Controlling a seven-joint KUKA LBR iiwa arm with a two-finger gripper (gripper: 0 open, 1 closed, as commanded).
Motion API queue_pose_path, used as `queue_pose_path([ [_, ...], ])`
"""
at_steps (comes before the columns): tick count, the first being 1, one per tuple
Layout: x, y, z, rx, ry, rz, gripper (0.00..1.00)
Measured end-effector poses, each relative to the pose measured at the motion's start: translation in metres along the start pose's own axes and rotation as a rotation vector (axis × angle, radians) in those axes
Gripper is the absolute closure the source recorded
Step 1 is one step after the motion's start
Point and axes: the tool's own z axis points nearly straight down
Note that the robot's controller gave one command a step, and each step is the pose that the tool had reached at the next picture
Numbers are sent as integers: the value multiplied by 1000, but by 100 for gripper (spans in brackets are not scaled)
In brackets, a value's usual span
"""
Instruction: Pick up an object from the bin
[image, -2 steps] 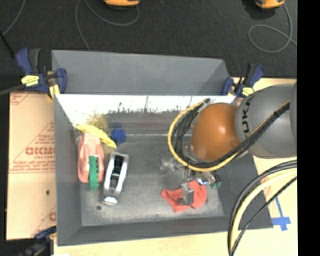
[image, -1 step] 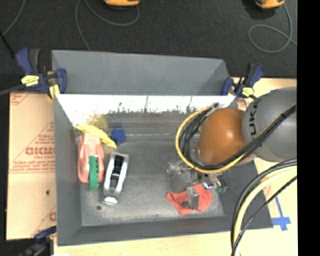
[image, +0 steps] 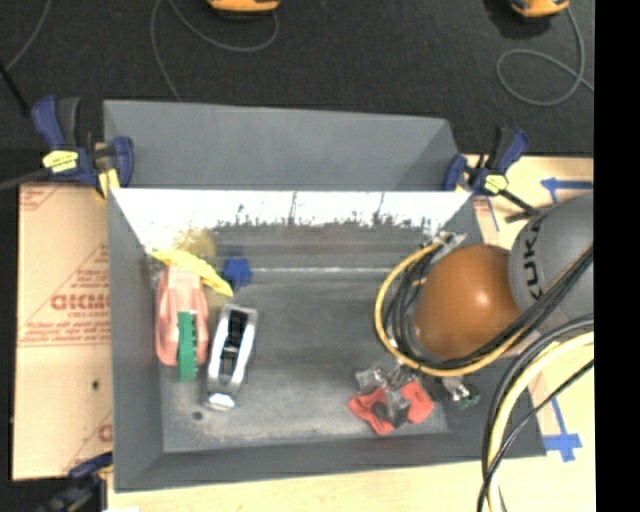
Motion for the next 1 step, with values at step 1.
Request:
queue_pose_path([
  [1, 0, 0, 0, 0, 0, 0, 100],
])
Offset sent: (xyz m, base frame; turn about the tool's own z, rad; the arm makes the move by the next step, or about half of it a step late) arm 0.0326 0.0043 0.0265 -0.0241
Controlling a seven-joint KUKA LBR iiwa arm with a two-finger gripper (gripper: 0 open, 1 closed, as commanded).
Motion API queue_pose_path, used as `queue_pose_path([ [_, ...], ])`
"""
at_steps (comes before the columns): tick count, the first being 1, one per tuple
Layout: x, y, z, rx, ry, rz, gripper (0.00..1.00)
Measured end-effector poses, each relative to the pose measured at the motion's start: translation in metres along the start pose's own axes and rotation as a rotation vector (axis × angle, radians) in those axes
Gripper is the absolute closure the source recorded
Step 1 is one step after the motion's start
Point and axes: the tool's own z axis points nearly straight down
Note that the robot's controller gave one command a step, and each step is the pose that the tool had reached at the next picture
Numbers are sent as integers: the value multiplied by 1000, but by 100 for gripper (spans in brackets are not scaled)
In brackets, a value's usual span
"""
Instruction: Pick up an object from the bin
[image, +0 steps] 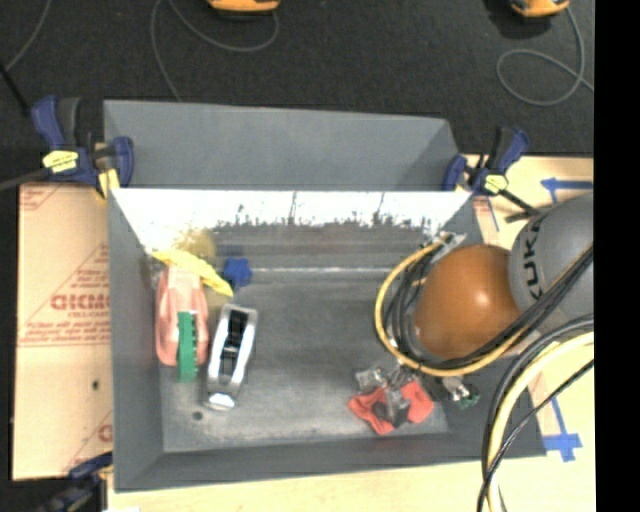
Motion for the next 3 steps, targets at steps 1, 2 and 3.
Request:
queue_pose_path([
  [1, -19, -7, -16, 0, 1, -13, 100],
  [2, -34, 9, -68, 0, -3, -22, 100],
  [3, -34, 9, -68, 0, -3, -21, 100],
])
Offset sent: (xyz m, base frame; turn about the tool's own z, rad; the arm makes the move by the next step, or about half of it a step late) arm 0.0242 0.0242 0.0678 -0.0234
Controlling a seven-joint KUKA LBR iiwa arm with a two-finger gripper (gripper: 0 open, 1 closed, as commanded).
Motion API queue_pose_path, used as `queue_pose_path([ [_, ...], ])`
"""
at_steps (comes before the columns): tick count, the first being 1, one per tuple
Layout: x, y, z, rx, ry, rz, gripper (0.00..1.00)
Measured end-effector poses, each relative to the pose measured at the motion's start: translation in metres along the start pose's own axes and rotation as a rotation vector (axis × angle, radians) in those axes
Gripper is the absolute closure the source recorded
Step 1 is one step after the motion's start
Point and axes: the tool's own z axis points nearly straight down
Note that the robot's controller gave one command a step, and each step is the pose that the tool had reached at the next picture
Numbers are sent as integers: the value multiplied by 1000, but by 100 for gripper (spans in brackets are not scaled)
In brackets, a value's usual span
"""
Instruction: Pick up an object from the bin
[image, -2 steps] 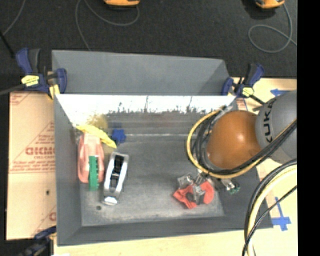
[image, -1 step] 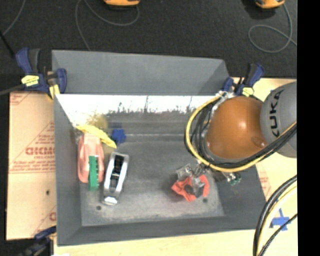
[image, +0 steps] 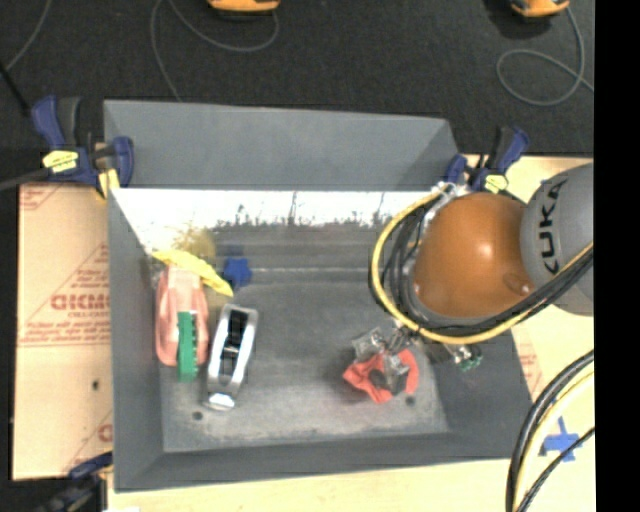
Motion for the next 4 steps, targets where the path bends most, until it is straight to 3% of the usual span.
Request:
queue_pose_path([
  [1, -12, 3, -127, 1, -4, 20, 100],
  [4, -12, 3, -127, 0, -2, 26, 100],
])
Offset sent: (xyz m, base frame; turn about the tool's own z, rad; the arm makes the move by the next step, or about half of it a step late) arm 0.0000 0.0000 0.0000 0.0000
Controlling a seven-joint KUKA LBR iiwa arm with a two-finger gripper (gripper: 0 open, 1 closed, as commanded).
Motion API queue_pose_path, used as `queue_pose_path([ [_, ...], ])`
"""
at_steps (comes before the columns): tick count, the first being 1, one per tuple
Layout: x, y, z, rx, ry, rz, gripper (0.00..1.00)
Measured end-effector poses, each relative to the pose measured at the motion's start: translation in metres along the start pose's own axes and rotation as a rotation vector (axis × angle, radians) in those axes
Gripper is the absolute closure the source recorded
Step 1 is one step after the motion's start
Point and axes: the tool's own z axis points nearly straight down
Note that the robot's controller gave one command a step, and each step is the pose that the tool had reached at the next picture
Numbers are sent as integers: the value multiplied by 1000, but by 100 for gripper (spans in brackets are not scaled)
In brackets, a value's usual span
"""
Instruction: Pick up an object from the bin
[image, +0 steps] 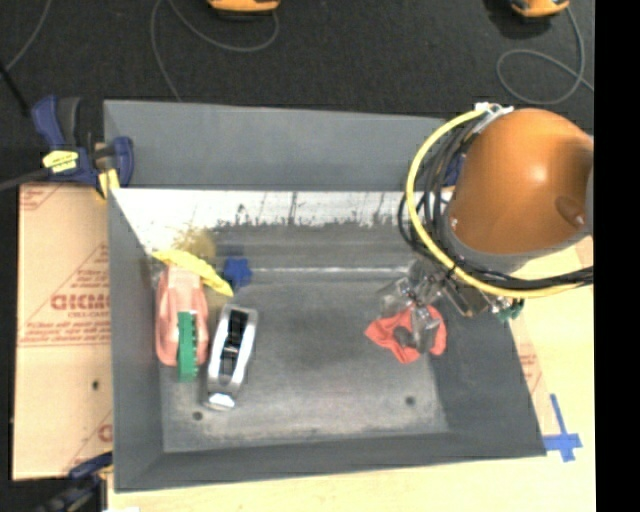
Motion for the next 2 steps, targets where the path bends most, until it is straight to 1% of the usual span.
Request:
queue_pose_path([
  [2, 0, 0, 0, 0, 1, 2, 100],
])
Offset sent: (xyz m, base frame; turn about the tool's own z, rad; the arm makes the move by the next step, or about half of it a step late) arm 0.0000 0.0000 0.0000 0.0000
